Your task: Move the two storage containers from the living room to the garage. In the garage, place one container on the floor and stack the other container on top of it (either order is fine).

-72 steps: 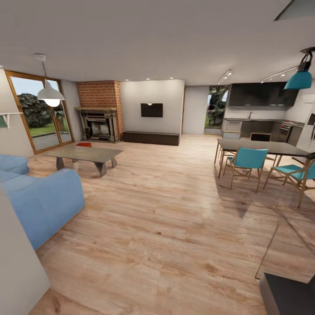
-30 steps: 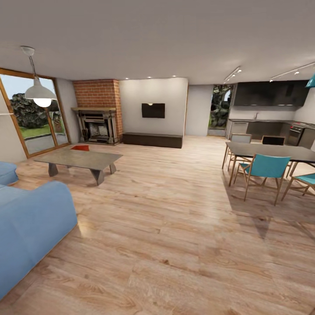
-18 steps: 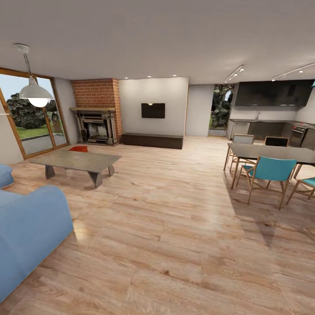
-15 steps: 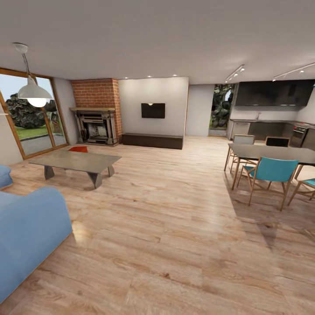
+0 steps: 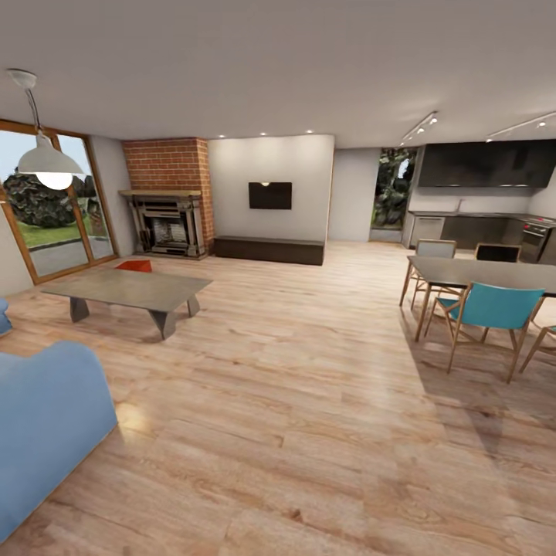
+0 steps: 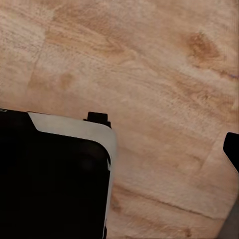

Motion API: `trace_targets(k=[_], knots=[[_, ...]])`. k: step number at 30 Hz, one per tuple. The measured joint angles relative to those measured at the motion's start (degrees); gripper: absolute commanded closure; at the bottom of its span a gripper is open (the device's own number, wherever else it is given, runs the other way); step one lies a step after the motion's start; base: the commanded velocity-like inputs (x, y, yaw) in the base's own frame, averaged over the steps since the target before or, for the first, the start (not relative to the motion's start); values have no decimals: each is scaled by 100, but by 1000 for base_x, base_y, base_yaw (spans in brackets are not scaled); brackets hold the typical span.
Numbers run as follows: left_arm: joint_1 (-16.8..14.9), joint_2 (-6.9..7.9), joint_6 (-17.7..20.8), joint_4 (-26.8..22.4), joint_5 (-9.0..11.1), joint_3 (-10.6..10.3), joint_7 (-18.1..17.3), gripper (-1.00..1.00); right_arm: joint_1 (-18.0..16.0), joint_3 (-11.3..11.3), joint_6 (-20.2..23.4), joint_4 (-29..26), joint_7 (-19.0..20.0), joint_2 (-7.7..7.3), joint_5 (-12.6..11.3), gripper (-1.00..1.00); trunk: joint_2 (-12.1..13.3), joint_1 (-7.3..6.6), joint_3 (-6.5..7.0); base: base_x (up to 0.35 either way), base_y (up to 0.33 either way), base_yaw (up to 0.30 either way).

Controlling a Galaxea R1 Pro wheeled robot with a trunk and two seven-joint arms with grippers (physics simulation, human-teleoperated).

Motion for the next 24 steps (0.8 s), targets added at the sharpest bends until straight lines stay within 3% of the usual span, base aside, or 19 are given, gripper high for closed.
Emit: trace_targets(k=[24], knots=[[0,-17,1,2,-3,0,0,-100,0,-9,0,0,1,48,-1,-100,0,0,0,322,0,0]])
